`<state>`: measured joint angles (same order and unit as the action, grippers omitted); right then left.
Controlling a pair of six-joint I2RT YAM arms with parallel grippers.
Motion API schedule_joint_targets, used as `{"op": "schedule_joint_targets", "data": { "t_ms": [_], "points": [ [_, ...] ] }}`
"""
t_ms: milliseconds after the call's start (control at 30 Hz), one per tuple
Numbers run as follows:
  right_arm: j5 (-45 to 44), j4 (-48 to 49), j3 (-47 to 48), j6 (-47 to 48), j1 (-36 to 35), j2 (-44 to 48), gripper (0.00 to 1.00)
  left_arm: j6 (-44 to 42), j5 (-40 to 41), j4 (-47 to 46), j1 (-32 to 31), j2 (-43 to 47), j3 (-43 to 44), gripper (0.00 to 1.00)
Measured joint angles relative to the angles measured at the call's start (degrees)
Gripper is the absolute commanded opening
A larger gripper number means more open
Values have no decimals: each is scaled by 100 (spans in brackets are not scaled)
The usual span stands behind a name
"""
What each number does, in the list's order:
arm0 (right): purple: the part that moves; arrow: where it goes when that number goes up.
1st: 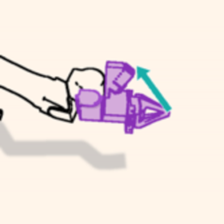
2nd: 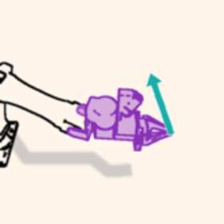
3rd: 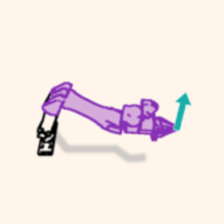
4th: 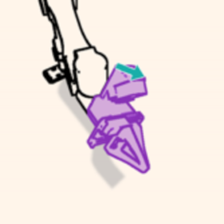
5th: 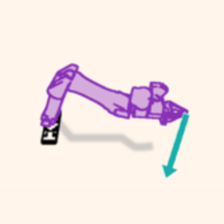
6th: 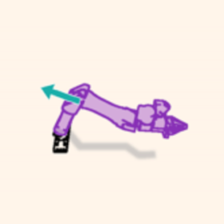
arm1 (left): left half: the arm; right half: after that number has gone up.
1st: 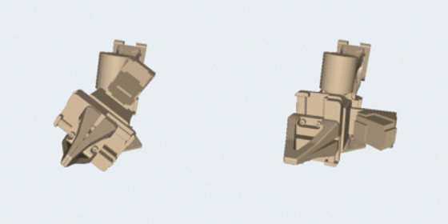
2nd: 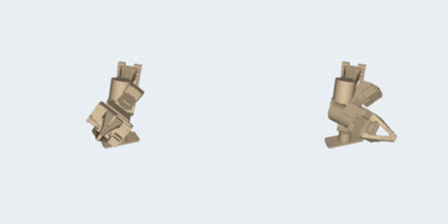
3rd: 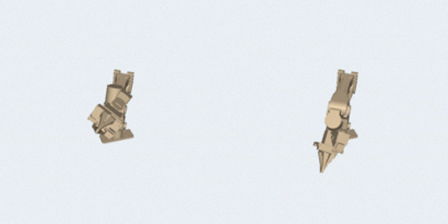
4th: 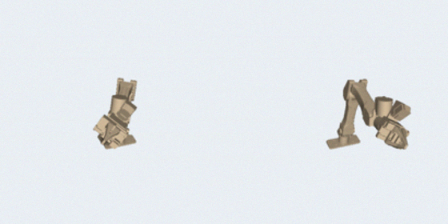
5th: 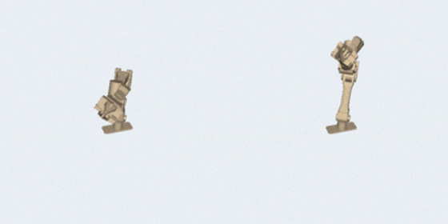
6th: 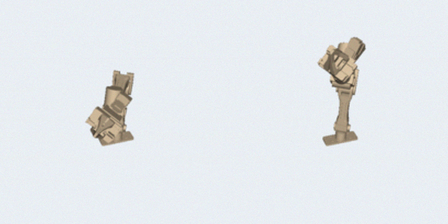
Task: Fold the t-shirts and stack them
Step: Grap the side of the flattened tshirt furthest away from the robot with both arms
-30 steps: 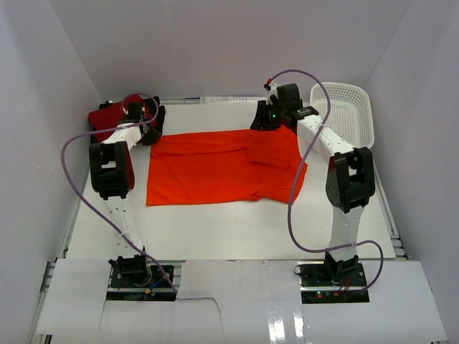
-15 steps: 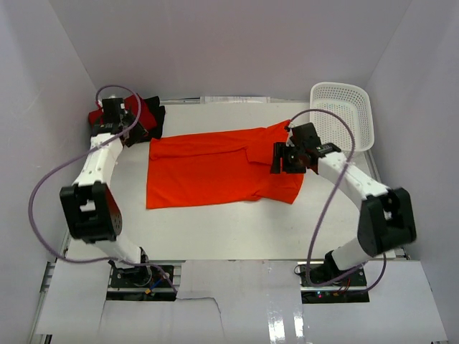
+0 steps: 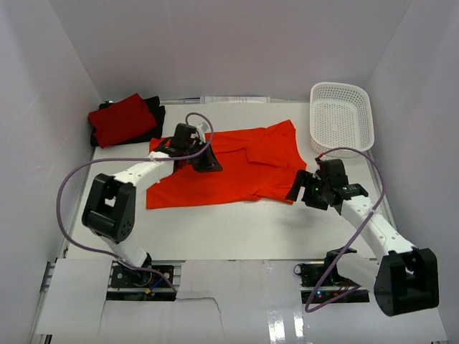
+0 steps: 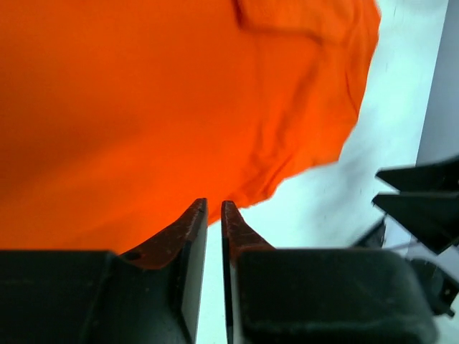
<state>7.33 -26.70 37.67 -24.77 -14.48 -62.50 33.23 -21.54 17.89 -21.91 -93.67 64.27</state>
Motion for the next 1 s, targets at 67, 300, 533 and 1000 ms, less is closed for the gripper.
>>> {"op": "schedule_joint_targets", "data": {
  "t_ms": [67, 300, 533, 1000],
  "points": [
    [260, 133, -352, -140, 358, 321, 91, 85, -219, -153, -380, -415, 83, 23],
    [1233, 1051, -935, -376, 1113, 319, 91, 448, -848, -881, -1040, -1290, 708, 22],
    [1910, 2055, -1353, -544, 1360, -411, 91, 734, -1008, -1298, -1165, -1593, 787, 20],
    [3067, 3742, -1342, -675, 1368, -1572, 92, 820, -931, -1665, -1272, -1770, 315, 19]
  ]
}}
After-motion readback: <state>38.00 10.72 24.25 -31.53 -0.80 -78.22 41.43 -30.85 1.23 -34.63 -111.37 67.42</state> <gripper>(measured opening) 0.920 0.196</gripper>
